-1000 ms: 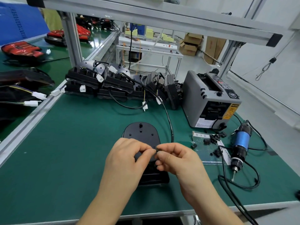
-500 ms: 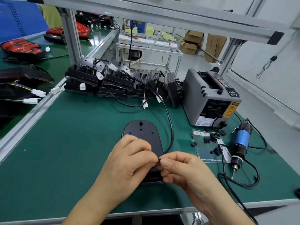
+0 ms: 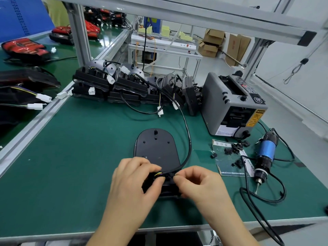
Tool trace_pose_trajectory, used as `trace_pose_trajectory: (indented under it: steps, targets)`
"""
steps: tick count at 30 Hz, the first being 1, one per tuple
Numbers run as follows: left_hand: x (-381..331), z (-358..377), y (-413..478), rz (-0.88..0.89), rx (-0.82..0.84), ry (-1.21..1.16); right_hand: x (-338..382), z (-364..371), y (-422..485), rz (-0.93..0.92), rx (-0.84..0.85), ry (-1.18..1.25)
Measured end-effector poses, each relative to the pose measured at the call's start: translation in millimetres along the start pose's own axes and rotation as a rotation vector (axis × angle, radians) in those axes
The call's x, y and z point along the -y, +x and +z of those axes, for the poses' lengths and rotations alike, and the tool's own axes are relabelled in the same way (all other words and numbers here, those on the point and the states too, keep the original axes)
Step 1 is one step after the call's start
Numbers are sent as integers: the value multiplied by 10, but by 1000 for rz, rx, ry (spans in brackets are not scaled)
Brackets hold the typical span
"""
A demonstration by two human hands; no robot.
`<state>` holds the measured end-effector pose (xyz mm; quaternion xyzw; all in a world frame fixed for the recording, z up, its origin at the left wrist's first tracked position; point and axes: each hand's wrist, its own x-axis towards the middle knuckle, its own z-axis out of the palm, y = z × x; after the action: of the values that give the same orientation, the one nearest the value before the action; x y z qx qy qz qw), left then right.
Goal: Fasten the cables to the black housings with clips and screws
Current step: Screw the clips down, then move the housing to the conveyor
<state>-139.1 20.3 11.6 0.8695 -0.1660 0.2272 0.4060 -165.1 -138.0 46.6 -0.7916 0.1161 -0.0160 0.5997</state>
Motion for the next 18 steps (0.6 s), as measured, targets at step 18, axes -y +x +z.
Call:
trace_pose_trajectory:
  steps: [18]
  targets:
    - [-17, 65, 22, -132, 53, -267, -114, 56, 92, -384, -160, -464]
